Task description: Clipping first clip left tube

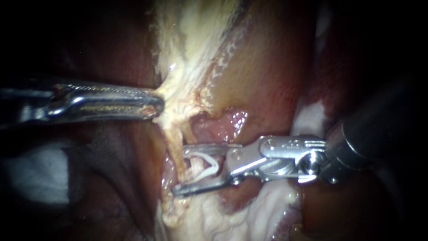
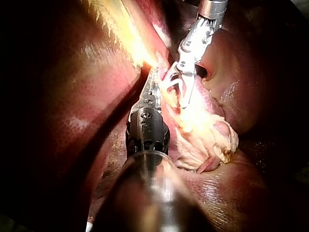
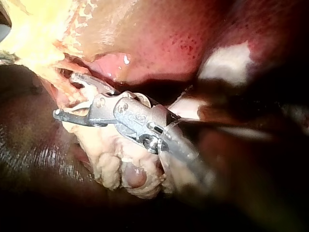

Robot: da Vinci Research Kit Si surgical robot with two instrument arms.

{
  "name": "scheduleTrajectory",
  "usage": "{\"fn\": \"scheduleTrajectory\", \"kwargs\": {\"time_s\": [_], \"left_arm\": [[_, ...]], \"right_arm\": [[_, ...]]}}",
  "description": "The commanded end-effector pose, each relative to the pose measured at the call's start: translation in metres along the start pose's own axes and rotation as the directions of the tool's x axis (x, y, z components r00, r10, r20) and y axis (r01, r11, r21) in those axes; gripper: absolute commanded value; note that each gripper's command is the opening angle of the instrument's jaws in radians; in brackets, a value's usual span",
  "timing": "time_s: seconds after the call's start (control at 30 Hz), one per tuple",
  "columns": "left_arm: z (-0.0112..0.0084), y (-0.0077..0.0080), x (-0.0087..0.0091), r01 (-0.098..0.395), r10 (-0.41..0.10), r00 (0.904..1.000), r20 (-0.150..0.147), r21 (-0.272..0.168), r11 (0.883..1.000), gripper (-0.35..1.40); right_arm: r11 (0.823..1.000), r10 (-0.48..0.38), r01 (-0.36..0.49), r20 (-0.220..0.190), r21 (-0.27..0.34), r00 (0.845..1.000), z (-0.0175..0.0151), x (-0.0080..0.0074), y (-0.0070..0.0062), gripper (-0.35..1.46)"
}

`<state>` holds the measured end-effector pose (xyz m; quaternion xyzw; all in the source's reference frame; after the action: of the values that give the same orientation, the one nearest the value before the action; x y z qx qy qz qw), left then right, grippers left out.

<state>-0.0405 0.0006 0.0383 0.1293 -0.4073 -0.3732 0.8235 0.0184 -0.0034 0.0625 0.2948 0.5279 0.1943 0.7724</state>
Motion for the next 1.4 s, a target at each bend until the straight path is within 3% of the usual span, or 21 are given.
{"fn": "scheduleTrajectory", "kwargs": {"time_s": [0.03,0.4,1.1,1.4], "left_arm": [[0.0001,0.0,0.0,0.0,0.0,1.0,0.0,0.0,1.0,-0.35],[0.0004,0.0002,0.0,0.0,0.0,1.0,0.0,0.0,1.0,-0.35],[0.0012,0.0004,-0.0001,0.001,-0.001,1.0,0.001,-0.002,1.0,-0.35],[0.0013,0.0006,-0.0001,0.0,0.0,1.0,0.001,-0.002,1.0,-0.35]], "right_arm": [[1.0,-0.004,0.004,-0.004,0.019,1.0,-0.0001,0.0001,-0.0002,0.6],[0.989,-0.007,0.012,-0.037,0.147,0.999,0.0007,0.0005,-0.0015,0.6],[0.979,0.017,-0.006,-0.05,0.202,0.999,0.0043,-0.0008,-0.0017,0.58],[0.961,0.046,-0.032,-0.045,0.275,0.998,0.0038,-0.0015,-0.002,0.57]]}}
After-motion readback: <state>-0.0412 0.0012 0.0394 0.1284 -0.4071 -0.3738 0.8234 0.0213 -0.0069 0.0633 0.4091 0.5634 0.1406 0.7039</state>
